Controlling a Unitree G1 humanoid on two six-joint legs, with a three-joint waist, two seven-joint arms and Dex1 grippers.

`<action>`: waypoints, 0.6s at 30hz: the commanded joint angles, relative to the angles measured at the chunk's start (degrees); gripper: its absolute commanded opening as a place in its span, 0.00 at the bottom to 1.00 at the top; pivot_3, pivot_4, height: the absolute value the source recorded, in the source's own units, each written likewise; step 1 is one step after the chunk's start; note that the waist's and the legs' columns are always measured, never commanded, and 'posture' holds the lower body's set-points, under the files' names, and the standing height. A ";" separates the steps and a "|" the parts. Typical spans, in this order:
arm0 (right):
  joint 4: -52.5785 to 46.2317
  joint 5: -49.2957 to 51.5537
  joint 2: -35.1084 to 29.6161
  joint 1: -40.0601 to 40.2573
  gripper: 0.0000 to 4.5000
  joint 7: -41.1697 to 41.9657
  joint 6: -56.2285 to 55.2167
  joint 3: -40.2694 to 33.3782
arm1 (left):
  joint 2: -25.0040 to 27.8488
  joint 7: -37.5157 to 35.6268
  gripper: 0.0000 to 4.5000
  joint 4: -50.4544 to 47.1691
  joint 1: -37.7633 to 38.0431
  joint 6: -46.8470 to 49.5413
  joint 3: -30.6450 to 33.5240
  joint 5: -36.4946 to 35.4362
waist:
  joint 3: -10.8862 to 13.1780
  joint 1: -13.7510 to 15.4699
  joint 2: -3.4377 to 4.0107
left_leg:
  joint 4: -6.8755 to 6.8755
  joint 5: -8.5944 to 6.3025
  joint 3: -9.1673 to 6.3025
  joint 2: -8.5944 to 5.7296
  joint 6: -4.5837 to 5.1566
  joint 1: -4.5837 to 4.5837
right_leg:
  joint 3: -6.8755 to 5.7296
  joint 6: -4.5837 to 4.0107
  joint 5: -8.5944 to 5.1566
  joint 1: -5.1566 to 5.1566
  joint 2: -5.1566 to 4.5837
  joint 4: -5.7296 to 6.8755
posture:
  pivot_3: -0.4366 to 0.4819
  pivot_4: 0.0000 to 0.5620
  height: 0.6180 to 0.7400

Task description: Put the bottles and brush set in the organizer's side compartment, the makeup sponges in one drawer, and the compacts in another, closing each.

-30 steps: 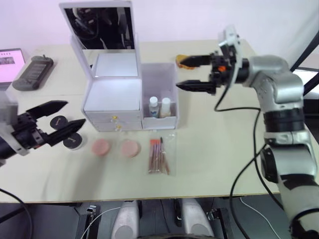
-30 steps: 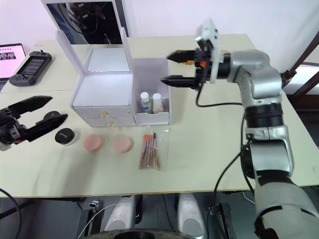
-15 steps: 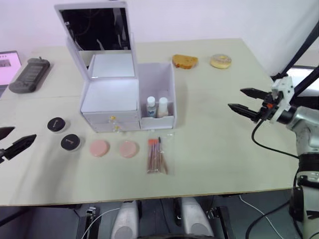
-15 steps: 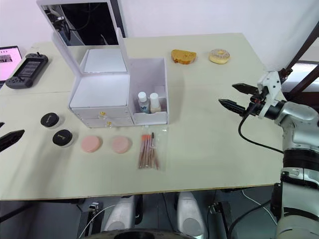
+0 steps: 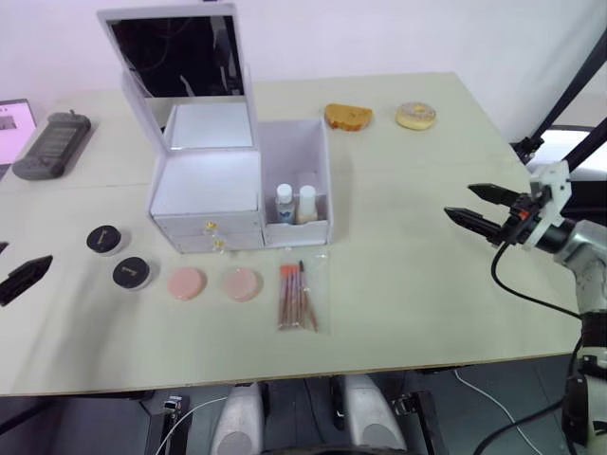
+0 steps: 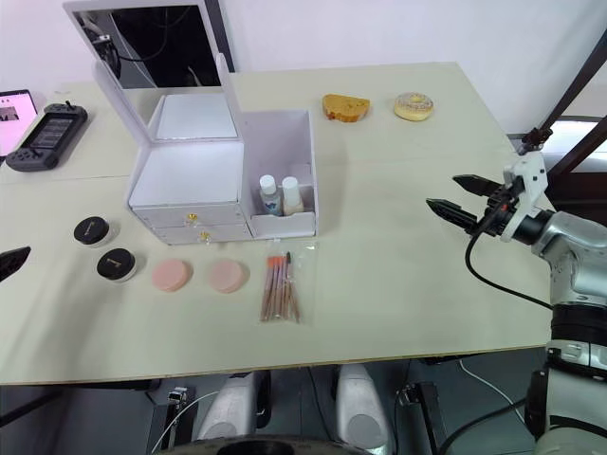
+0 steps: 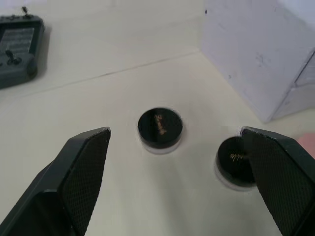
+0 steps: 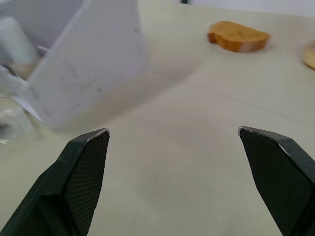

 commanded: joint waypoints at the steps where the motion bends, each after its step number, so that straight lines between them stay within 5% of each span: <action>1: -14.76 9.43 1.00 -0.69 0.99 -0.54 12.10 1.82 | 0.62 0.81 1.00 -10.44 -2.49 7.26 -1.92 -7.46 | 0.00 0.08 0.00 | 0.00 0.00 0.00 0.00 0.00 0.00 | 0.01 -0.02 0.01 0.00 0.00 0.00 | 0.48 0.27 1.00; 6: -28.60 12.56 0.48 1.39 1.00 -3.65 21.77 8.13 | 2.23 1.84 0.94 -20.96 -3.05 16.81 -6.79 -13.52 | 0.00 0.08 -0.01 | -0.02 0.00 0.00 0.02 0.00 -0.01 | 0.01 0.02 0.00 0.01 0.02 -0.01 | 0.48 0.27 1.00; 8: -33.39 10.85 0.09 2.63 1.00 -5.64 22.89 11.63 | 3.24 3.09 0.80 -24.82 -3.87 21.38 -9.29 -16.91 | -0.01 0.13 -0.01 | 0.00 0.00 0.00 0.02 0.00 -0.02 | 0.02 0.02 -0.01 0.01 0.02 -0.02 | 0.48 0.27 1.00; 15: -41.26 9.37 0.72 6.06 1.00 -11.20 25.40 16.85 | 3.02 14.45 0.01 -33.85 -11.35 30.43 -20.06 -21.15 | -0.01 0.72 -0.04 | 0.11 0.00 -0.01 0.01 0.00 -0.02 | 0.01 0.13 -0.04 0.03 0.03 0.00 | 0.48 0.27 1.00; 18: -41.77 13.31 0.54 5.31 1.00 -12.70 33.28 17.47 | 5.41 18.16 0.01 -36.96 -14.72 39.80 -26.25 -29.60 | -0.02 0.95 -0.07 | 0.14 0.00 0.00 0.00 0.00 -0.02 | 0.03 0.12 -0.01 0.05 0.02 -0.02 | 0.48 0.27 1.00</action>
